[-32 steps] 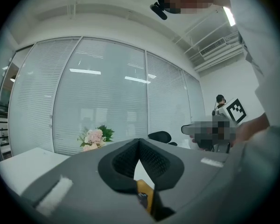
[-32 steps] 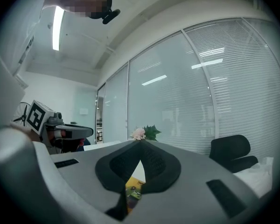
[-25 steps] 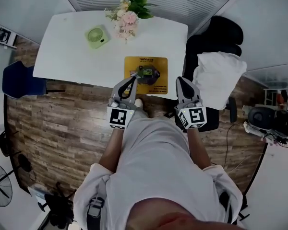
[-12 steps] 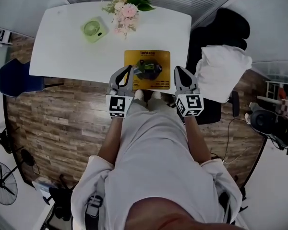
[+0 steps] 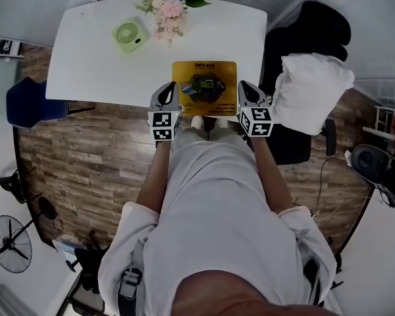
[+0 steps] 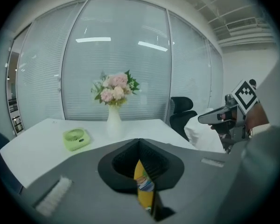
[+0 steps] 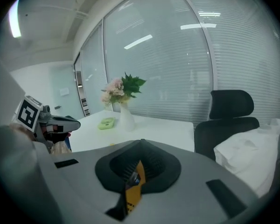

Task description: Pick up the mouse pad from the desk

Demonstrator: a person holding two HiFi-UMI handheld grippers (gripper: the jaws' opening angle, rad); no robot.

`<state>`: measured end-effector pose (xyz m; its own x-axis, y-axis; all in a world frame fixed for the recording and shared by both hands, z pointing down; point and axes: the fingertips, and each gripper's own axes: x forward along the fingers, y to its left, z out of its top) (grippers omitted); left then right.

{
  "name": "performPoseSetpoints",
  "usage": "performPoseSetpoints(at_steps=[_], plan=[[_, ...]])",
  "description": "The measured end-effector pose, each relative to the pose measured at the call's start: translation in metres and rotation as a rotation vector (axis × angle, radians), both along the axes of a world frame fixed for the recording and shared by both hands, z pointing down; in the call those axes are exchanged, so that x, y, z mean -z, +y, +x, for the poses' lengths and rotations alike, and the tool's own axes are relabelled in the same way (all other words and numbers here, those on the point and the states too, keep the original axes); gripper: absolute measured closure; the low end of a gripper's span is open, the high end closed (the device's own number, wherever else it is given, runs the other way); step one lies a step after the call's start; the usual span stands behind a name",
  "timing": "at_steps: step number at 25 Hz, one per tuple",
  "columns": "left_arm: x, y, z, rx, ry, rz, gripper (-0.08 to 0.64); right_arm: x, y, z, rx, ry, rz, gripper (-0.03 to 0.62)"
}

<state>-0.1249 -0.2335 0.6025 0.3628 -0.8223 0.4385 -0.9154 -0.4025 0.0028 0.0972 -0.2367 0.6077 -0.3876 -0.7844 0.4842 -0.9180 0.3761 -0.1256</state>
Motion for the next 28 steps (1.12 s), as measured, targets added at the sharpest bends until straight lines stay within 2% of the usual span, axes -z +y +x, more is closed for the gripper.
performPoseSetpoints(at_steps=[3,7,13,20,22,28], plan=[[-0.037,-0.002,-0.008,0.022,-0.013,-0.084,0.566,-0.027,-0.003,0.005,-0.008,0.009,-0.058,0.595],[-0.072,-0.006,-0.021,0.078,0.019,-0.177,0.566,-0.056,-0.007,0.008,-0.004,0.021,-0.133,0.595],[-0.114,-0.006,-0.031,0.111,0.017,-0.309,0.566,-0.097,-0.009,0.006,0.026,0.088,-0.235,0.595],[-0.152,-0.002,-0.038,0.136,0.003,-0.437,0.565,-0.137,-0.009,0.006,0.018,0.101,-0.334,0.589],[-0.158,-0.002,-0.037,0.131,-0.007,-0.458,0.559,-0.146,-0.007,0.005,0.017,0.103,-0.371,0.497],[-0.167,-0.001,-0.029,0.108,-0.002,-0.497,0.439,-0.161,-0.002,0.004,0.005,0.111,-0.44,0.451]])
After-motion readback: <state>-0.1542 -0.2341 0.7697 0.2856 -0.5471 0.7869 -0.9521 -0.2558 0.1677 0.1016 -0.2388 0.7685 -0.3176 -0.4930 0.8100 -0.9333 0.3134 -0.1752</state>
